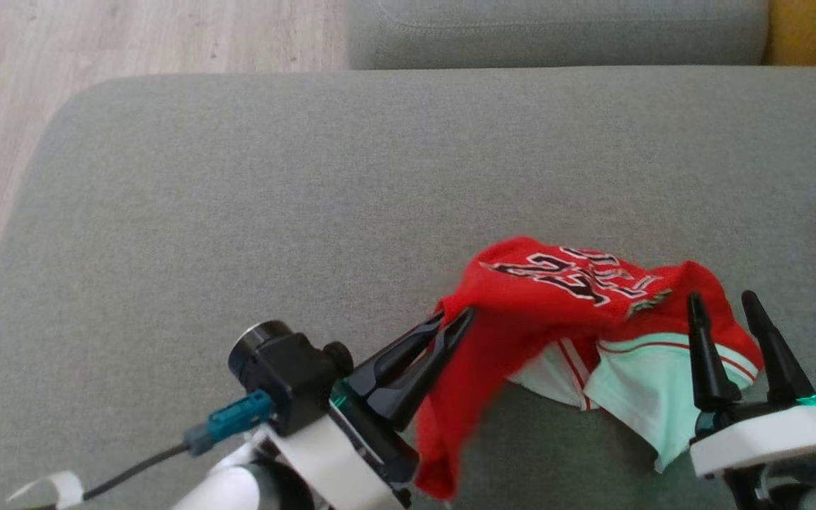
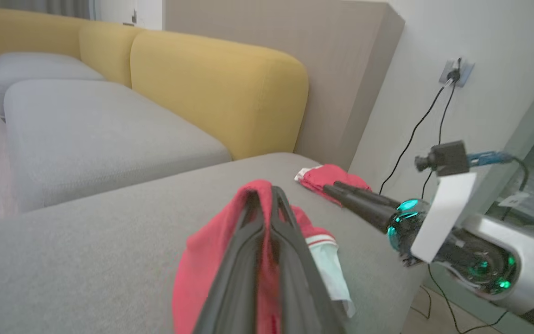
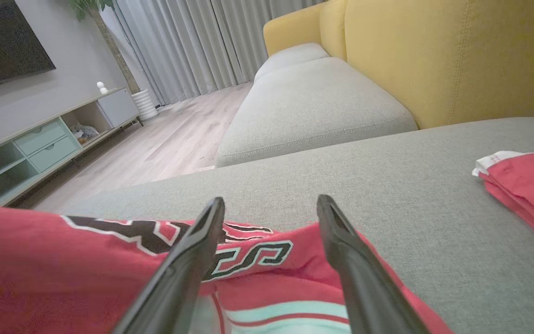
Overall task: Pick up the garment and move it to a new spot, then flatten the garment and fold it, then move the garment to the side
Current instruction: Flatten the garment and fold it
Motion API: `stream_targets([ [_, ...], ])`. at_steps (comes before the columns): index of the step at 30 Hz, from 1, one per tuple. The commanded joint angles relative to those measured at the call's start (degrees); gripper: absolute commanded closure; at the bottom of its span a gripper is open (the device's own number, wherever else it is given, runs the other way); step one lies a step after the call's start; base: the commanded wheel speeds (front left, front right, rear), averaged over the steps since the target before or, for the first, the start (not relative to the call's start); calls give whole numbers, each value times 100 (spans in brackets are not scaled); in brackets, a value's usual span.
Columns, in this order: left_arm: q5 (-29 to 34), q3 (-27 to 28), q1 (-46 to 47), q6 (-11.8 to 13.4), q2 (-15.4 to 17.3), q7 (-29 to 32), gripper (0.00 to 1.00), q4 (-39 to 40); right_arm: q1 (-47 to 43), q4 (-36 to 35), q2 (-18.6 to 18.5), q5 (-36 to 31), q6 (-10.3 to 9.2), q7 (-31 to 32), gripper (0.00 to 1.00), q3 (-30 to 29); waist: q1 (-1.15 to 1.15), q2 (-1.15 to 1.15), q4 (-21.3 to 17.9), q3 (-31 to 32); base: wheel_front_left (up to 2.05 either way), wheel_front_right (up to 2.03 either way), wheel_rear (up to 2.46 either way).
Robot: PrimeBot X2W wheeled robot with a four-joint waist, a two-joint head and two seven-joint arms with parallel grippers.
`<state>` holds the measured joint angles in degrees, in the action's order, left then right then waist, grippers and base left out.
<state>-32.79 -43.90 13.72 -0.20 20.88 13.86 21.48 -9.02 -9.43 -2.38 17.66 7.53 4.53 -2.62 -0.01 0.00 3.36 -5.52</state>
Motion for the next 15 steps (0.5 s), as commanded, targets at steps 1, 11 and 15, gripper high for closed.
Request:
stream_targets([
  [1,-39,296,190,89,146,100,100,406,77,-185,-50,47,-4,-35,0,102,1,0,15,39,0,0,0],
  [11,-787,1156,-136,562,205,-23,100,-426,129,-270,-50,95,-4,-8,0,172,1,0,-176,-177,0,0,0],
  [15,-1109,1604,-60,539,95,-408,100,-1550,200,-292,-50,87,-4,-1,0,171,1,0,-274,-399,0,0,0],
])
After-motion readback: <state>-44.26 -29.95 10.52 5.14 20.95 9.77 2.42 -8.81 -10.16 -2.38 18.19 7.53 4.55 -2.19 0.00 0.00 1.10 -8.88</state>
